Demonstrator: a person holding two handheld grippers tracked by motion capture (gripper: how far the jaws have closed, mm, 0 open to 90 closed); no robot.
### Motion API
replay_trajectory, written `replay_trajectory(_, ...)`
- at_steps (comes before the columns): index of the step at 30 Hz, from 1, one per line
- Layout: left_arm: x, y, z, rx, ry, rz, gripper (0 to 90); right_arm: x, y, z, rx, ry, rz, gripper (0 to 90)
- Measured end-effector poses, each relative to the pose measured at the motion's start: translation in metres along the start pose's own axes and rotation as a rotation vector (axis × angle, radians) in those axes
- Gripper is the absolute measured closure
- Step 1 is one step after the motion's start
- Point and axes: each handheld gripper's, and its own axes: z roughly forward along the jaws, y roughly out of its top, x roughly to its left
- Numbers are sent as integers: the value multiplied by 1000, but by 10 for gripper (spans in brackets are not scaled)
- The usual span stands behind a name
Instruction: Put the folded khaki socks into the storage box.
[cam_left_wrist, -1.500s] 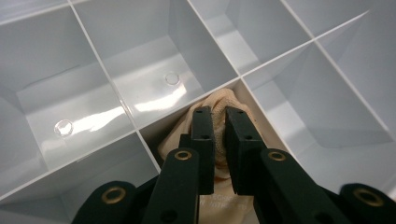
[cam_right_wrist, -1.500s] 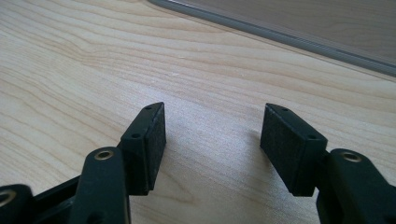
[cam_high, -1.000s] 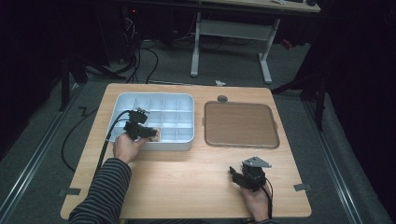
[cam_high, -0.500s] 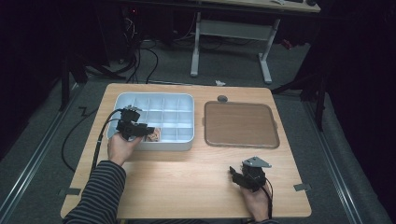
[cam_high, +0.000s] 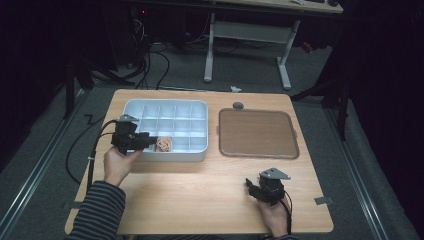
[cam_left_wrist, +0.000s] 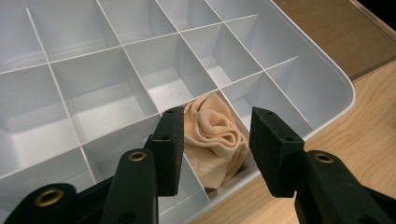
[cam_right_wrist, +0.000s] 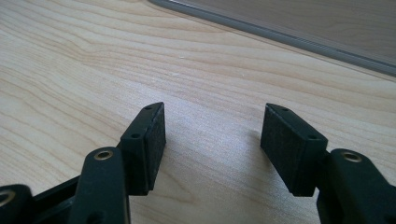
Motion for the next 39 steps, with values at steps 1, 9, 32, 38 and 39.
replay_trajectory(1,0,-2,-3,-5,-1,2,560,0,0,0,-1,0,-2,404)
replay_trajectory(9,-4,-13,-20,-49,-13,-3,563,0,0,0,0,0,0,404)
replay_trajectory(32,-19,-46,-51,-151,-80,-13,565,0,0,0,0,0,0,404)
replay_trajectory(38,-22,-54,-53,-153,-91,-5,568,0,0,0,-1,0,-2,404)
replay_trajectory(39,-22,-56,-53,-154,-93,-6,568,0,0,0,0,0,-2,404)
